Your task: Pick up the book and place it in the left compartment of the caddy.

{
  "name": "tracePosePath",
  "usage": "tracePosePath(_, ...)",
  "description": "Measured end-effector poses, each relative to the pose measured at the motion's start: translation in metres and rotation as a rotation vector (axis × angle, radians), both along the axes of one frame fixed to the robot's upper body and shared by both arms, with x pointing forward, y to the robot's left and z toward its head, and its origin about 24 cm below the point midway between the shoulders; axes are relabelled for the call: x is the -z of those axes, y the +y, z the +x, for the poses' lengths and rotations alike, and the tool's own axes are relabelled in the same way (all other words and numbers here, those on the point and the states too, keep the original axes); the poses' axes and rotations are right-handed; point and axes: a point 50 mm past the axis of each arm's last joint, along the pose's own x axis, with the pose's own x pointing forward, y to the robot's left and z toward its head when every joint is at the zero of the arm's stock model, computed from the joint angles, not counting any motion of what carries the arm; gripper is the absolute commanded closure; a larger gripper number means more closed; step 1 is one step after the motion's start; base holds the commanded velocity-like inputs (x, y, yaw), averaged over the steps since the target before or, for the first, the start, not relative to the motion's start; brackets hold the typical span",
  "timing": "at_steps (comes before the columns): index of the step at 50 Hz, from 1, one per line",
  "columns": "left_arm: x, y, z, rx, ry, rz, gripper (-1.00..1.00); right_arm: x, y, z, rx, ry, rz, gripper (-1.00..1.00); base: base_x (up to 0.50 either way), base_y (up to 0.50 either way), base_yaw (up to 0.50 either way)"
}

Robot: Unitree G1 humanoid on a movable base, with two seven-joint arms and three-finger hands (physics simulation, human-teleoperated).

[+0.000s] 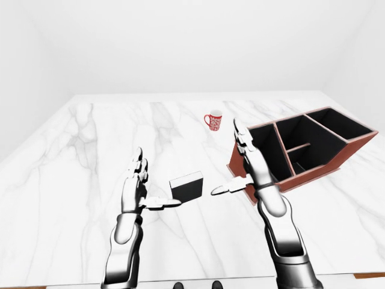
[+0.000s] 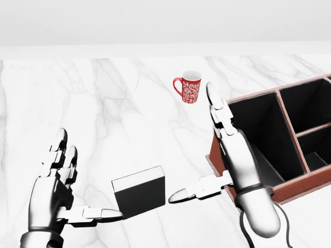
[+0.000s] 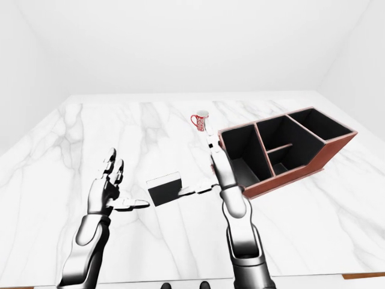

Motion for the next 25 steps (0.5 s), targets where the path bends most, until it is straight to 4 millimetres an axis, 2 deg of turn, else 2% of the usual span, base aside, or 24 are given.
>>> tracePosePath(6,-0.006,0.002,-0.006,0.017,-0.031,-0.018,-1.0,-0.025,0.019,0.002,-0.087,-0.101,-0.155,-1.0,0.0,0.0,0.0)
tracePosePath(12,-0.011,0.004,-0.011,0.045,-0.051,-0.046,-1.0,-0.04,0.039,0.007,-0.16,-0.156,-0.314,-1.0,0.0,0.0,0.0)
tracePosePath(19,-0.017,0.007,-0.016,0.06,-0.079,-0.078,-1.0,-0.047,0.061,0.016,-0.221,-0.163,-0.499,-1.0,0.0,0.0,0.0)
tracePosePath(25,-0.024,0.014,-0.022,0.055,-0.116,-0.134,-1.0,-0.043,0.078,0.028,-0.249,-0.121,-0.647,-1.0,0.0,0.0,0.0)
